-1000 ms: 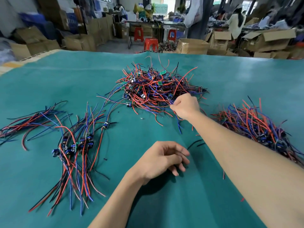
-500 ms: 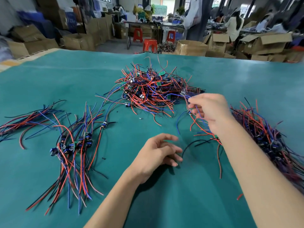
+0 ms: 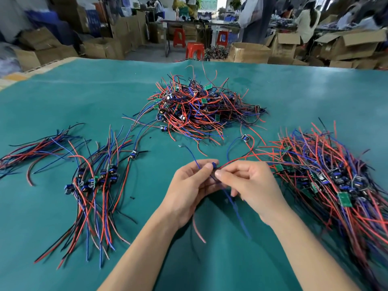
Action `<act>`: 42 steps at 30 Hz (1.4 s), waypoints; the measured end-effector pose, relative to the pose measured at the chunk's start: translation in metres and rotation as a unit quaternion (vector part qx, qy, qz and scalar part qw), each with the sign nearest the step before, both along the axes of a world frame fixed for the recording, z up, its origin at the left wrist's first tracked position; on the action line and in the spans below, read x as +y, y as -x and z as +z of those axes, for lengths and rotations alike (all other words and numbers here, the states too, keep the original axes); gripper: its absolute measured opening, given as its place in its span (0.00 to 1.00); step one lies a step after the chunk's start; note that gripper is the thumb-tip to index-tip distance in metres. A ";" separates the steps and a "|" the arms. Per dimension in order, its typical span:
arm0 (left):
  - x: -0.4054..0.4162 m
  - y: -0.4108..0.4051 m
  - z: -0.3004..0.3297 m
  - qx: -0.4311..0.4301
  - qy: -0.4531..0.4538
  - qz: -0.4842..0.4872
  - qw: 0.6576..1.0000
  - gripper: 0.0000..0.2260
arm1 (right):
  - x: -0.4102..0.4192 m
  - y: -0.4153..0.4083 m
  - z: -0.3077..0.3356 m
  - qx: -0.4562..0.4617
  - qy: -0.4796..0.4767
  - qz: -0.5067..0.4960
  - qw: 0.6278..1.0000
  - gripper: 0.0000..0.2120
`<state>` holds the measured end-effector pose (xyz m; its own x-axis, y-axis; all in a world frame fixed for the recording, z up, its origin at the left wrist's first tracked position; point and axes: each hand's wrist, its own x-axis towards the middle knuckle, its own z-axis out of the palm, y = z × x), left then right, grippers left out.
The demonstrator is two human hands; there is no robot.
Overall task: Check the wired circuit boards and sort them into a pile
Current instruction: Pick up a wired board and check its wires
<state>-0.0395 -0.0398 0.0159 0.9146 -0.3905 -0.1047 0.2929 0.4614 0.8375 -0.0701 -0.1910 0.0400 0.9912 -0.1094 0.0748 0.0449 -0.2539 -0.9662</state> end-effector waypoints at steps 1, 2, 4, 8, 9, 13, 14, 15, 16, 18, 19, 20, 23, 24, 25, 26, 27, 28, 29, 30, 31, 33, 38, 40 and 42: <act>0.000 0.001 -0.001 -0.006 0.005 -0.002 1.000 0.11 | -0.001 -0.001 -0.003 -0.006 0.009 -0.020 1.000 0.07; 0.000 0.001 -0.002 -0.012 0.007 -0.003 1.000 0.11 | -0.001 -0.001 -0.005 -0.010 0.011 -0.043 0.999 0.06; 0.001 0.002 -0.003 -0.024 0.006 -0.006 1.000 0.09 | -0.002 -0.003 -0.009 -0.010 -0.010 -0.088 0.996 0.07; 0.004 0.002 -0.004 -0.037 -0.007 -0.007 0.999 0.10 | -0.004 -0.005 -0.009 0.016 -0.077 -0.094 0.992 0.05; 0.004 0.001 -0.004 -0.039 -0.013 -0.006 0.999 0.11 | -0.003 -0.004 -0.009 0.020 -0.097 -0.078 0.992 0.04; 0.004 0.001 -0.006 -0.050 -0.010 -0.017 0.999 0.11 | 0.000 -0.004 -0.008 0.006 -0.137 -0.049 0.989 0.05; 0.004 0.001 -0.006 -0.045 -0.007 -0.016 0.999 0.11 | -0.001 -0.005 -0.007 0.004 -0.142 -0.057 0.988 0.05; 0.003 0.001 -0.006 -0.036 -0.007 -0.012 0.999 0.11 | -0.002 -0.005 -0.007 0.004 -0.152 -0.069 0.986 0.06; 0.002 0.000 -0.006 -0.026 -0.009 -0.005 1.000 0.11 | -0.004 -0.006 -0.007 0.004 -0.170 -0.080 0.982 0.07; 0.000 -0.001 -0.008 -0.010 -0.013 0.018 1.000 0.12 | -0.008 -0.007 -0.005 0.001 -0.207 -0.099 0.973 0.08; 0.000 -0.002 -0.008 -0.007 -0.015 0.037 0.999 0.11 | -0.011 -0.008 -0.003 -0.001 -0.223 -0.108 0.969 0.07; 0.000 -0.003 -0.008 -0.008 -0.024 0.060 0.998 0.10 | -0.014 -0.008 -0.001 -0.002 -0.239 -0.113 0.964 0.07; 0.000 -0.003 -0.009 -0.050 -0.133 0.115 0.983 0.15 | -0.021 -0.008 0.004 0.007 -0.298 -0.110 0.948 0.08; 0.000 -0.001 -0.010 -0.095 -0.206 0.122 0.966 0.20 | -0.022 -0.007 0.005 0.011 -0.310 -0.109 0.944 0.09; -0.001 0.001 -0.010 -0.147 -0.280 0.130 0.940 0.25 | -0.023 -0.007 0.006 0.015 -0.316 -0.107 0.943 0.09; -0.001 0.004 -0.010 -0.203 -0.340 0.145 0.907 0.27 | -0.023 -0.007 0.006 0.018 -0.314 -0.103 0.944 0.10; -0.002 0.006 -0.009 -0.250 -0.370 0.162 0.880 0.26 | -0.021 -0.007 0.005 0.019 -0.305 -0.096 0.947 0.09; -0.002 0.008 -0.008 -0.275 -0.370 0.171 0.871 0.23 | -0.019 -0.007 0.004 0.017 -0.290 -0.090 0.953 0.08; -0.003 0.010 -0.006 -0.273 -0.347 0.169 0.881 0.19 | -0.017 -0.007 0.003 0.013 -0.270 -0.086 0.959 0.06; -0.004 0.012 -0.002 -0.251 -0.304 0.154 0.906 0.16 | -0.014 -0.007 0.001 0.006 -0.248 -0.086 0.965 0.05; -0.005 0.013 0.000 -0.222 -0.261 0.133 0.930 0.13 | -0.010 -0.006 -0.001 -0.003 -0.224 -0.087 0.971 0.04; -0.006 0.014 0.000 -0.185 -0.208 0.110 0.954 0.10 | -0.003 -0.006 -0.005 -0.026 -0.183 -0.084 0.979 0.04; -0.002 0.010 -0.003 -0.155 -0.178 0.067 0.970 0.03 | 0.002 -0.006 -0.009 -0.051 -0.113 -0.087 0.988 0.07; -0.001 0.008 -0.002 -0.134 -0.174 0.032 0.975 0.04 | -0.001 -0.006 -0.008 -0.048 -0.110 -0.089 0.989 0.07; 0.000 0.007 -0.003 -0.119 -0.180 0.006 0.976 0.06 | -0.002 -0.006 -0.009 -0.045 -0.100 -0.086 0.990 0.07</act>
<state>-0.0466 -0.0393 0.0129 0.9343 -0.3559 -0.0174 0.0667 0.1267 0.9897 -0.0637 -0.1927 0.0309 0.9467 -0.2982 0.1219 0.1061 -0.0684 -0.9920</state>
